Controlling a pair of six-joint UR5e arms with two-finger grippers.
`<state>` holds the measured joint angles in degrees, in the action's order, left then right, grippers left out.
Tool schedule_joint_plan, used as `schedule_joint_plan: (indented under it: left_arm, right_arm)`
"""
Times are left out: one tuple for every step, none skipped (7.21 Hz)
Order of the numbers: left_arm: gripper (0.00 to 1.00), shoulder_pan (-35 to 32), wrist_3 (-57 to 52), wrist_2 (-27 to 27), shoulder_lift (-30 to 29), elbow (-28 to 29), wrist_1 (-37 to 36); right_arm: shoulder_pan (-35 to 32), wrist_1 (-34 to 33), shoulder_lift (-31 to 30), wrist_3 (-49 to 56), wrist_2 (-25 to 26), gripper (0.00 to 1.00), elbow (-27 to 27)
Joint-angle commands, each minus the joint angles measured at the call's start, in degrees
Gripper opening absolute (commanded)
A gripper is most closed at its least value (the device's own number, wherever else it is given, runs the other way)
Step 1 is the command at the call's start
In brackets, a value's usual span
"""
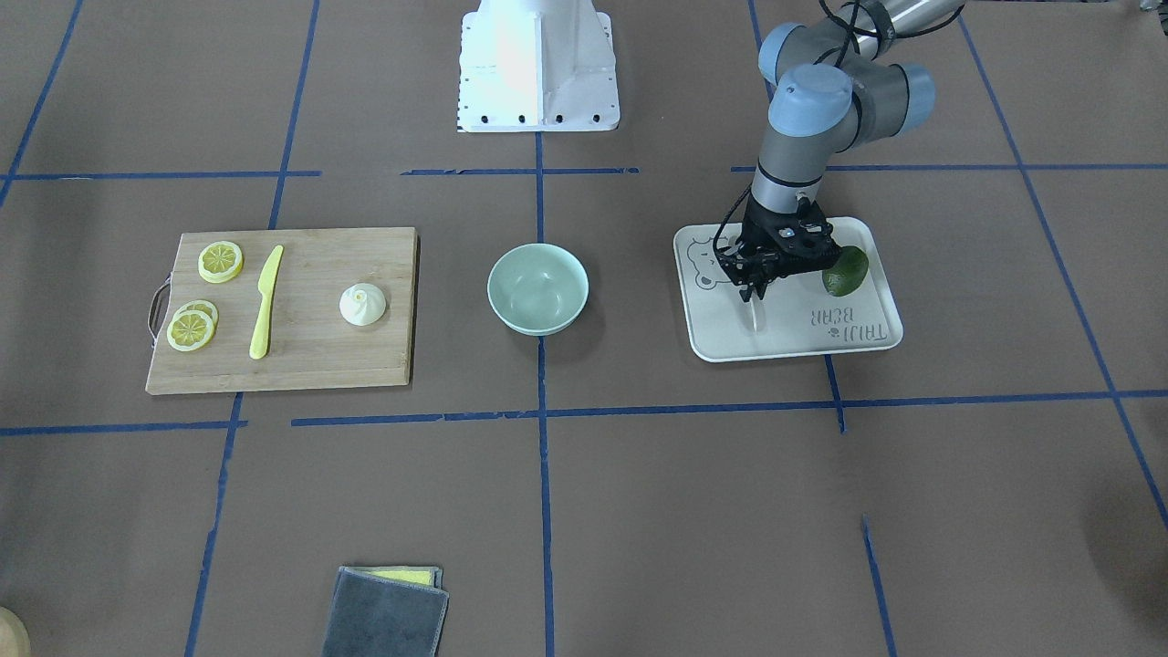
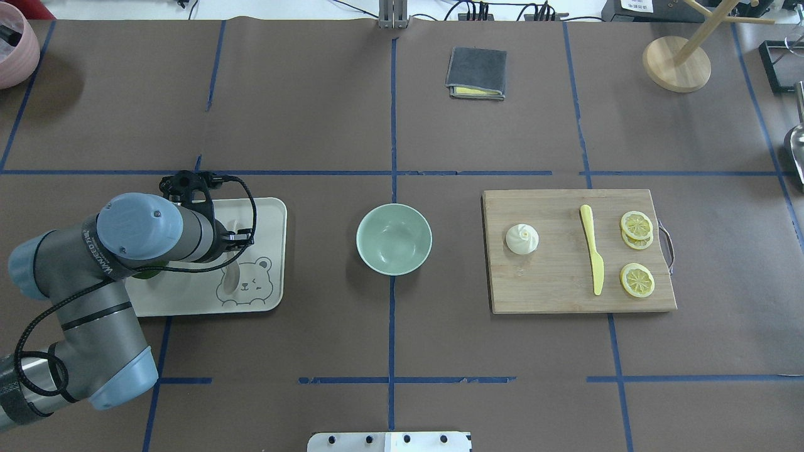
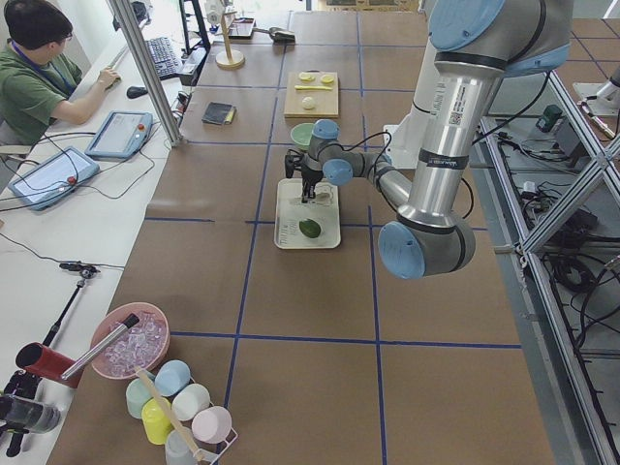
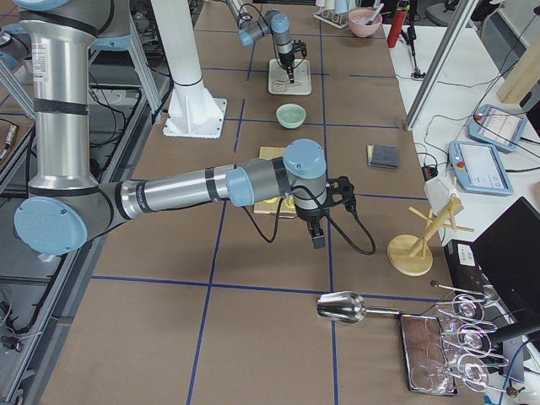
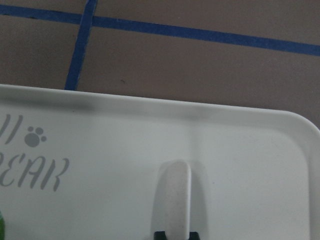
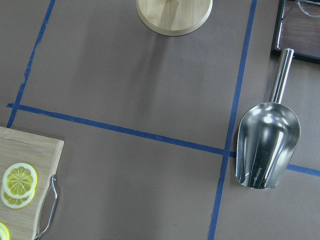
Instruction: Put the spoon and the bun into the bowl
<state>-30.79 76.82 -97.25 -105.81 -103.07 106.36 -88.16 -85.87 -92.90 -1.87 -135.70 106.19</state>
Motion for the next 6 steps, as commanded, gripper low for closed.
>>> schedule_joint_plan:
  left_arm:
    - [0.0,-0.1,0.3,0.0,-4.9,-3.1,-10.1]
    - [0.0,-0.2,5.3,0.0,-9.1,-2.7,-14.0]
    - [0.0,-0.1,10.0,0.0,-13.5,-1.5,-16.9]
    - [0.0,0.0,14.2,0.0,-18.8,0.6,-21.1]
    - [0.0,0.4,18.9,-0.1,-24.5,4.3,-22.3]
    - [0.0,0.6,21.4,-0.1,-29.6,9.7,-22.6]
  right_arm:
    - [0.0,0.0,0.0,-0.1,0.0,1.0,0.0]
    - [0.0,0.0,-0.1,-0.1,-0.1,1.0,0.0]
    - [0.0,0.0,0.0,-0.1,-0.1,1.0,0.0]
    - [0.0,0.0,0.0,-0.1,-0.1,1.0,0.0]
    - [0.0,0.0,0.0,-0.1,-0.1,1.0,-0.1]
    - [0.0,0.0,0.0,-0.1,-0.1,1.0,-0.1]
